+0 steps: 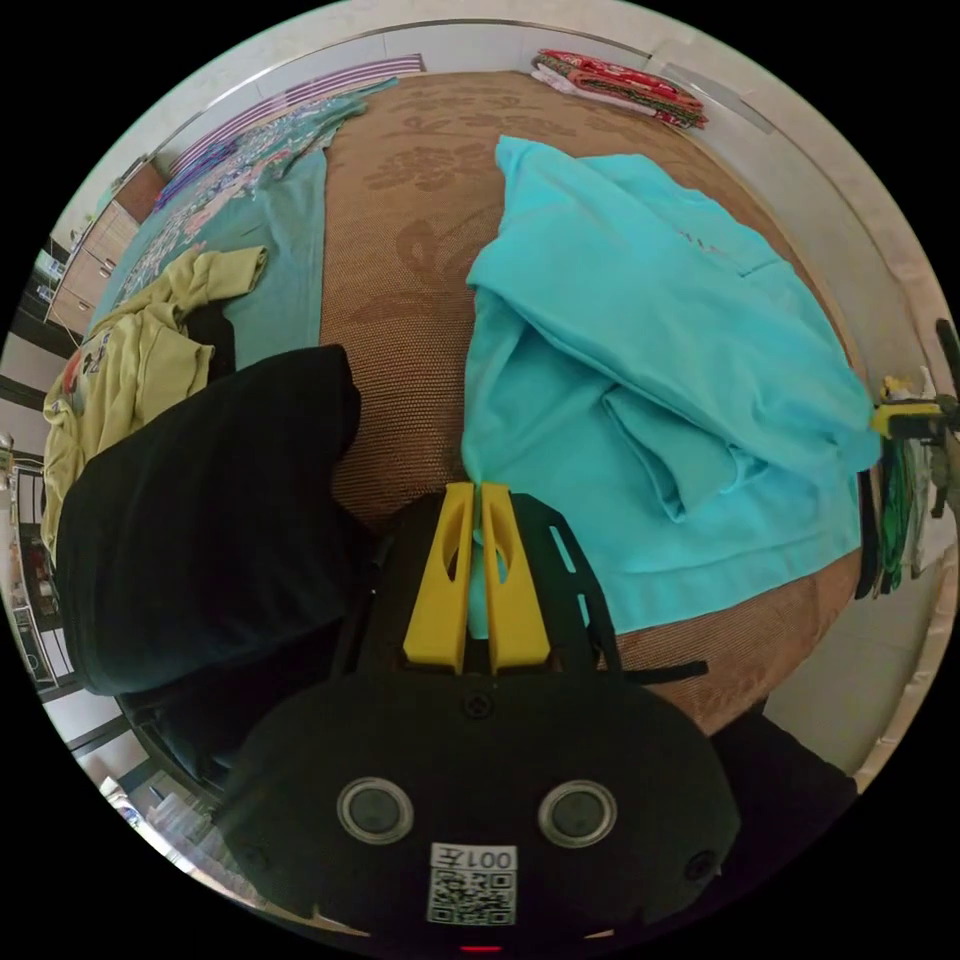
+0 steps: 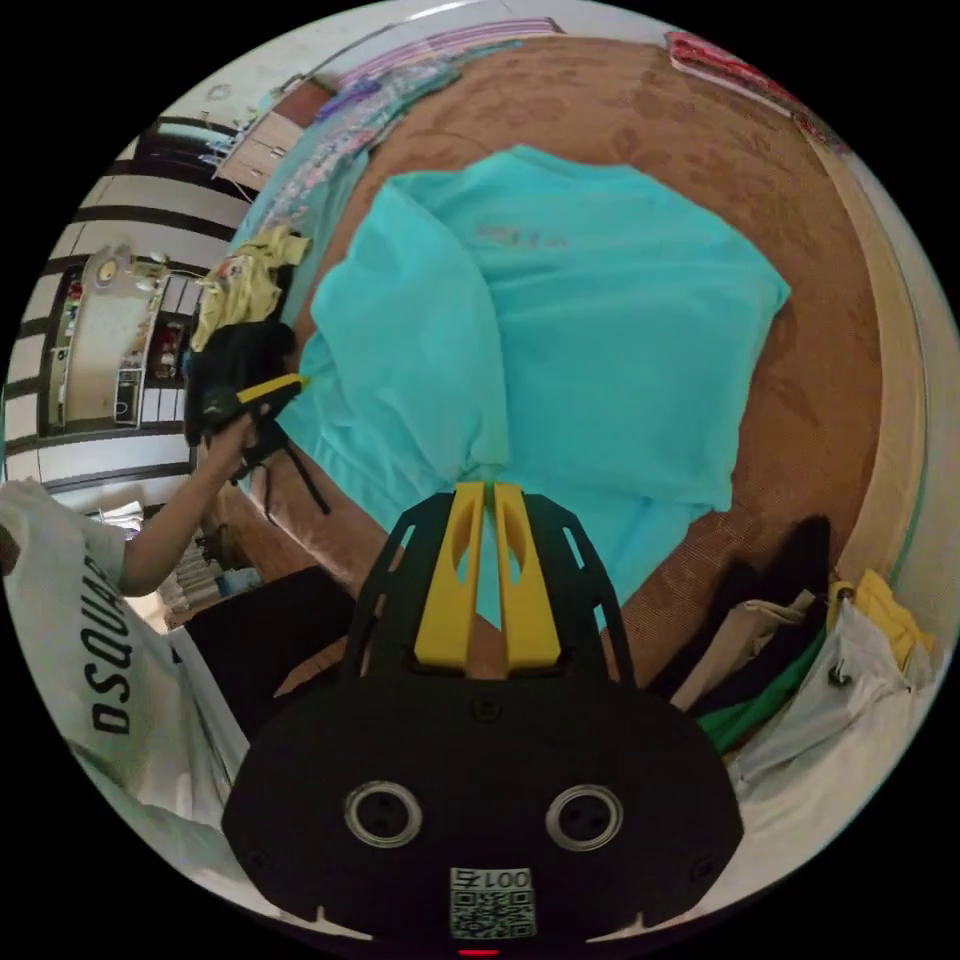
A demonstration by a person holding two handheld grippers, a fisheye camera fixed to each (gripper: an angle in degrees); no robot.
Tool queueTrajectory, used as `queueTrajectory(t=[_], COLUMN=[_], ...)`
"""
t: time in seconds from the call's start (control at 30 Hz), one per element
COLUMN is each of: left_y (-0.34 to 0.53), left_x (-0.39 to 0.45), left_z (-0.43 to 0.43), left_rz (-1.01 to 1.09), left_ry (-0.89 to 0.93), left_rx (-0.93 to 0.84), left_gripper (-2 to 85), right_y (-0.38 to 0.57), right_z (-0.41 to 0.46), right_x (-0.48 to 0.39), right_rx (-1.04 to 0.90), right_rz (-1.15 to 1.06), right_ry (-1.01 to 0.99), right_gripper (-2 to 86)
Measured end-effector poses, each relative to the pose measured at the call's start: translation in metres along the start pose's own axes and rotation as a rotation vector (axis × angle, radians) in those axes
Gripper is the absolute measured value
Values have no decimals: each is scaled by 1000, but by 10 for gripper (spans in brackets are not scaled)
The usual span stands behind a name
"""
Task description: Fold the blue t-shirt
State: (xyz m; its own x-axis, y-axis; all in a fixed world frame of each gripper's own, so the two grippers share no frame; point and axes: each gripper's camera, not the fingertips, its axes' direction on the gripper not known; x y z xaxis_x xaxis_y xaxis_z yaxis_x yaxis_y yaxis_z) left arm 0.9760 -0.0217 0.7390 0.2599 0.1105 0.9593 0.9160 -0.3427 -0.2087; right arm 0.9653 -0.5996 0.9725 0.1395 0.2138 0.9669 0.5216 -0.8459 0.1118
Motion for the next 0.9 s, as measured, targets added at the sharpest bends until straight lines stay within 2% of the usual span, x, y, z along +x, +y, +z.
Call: queueTrajectory(t=[0.07, 0.17, 0.23, 0.3, 0.37, 0.5, 0.63, 0.7, 0.8, 0.9], left_y=[2, 5, 6, 7, 4, -12, -30, -32, -27, -12], left_x=[-1, 0, 1, 2, 3, 5, 3, 3, 2, -4], left_z=[0, -2, -6, -17, -32, -29, -3, 8, 15, 7], left_rz=[4, 23, 36, 53, 68, 92, 132, 147, 181, 155], left_ry=[-1, -16, -39, -13, 15, -85, -22, -75, -96, -109], left_rx=[-9, -26, -37, -1, 83, 132, 129, 96, 87, 137], left_gripper=[-8, -7, -3, 6, 24, 41, 57, 53, 18, -2], right_y=[-6, -14, -27, -60, -100, -210, -294, -330, -352, -349], right_z=[24, 11, -11, -32, -35, -17, 20, 46, 66, 54], right_x=[23, 16, -4, -38, -62, -109, -126, -130, -135, -135], right_rx=[-72, 12, 121, 271, 301, 312, 241, 175, 106, 185], right_rz=[68, 60, -2, -166, -295, -493, -487, -460, -446, -458], right_ry=[9, 94, 107, 20, -41, -27, -46, -72, -57, -92], right_gripper=[27, 44, 60, 80, 94, 103, 105, 91, 38, 22])
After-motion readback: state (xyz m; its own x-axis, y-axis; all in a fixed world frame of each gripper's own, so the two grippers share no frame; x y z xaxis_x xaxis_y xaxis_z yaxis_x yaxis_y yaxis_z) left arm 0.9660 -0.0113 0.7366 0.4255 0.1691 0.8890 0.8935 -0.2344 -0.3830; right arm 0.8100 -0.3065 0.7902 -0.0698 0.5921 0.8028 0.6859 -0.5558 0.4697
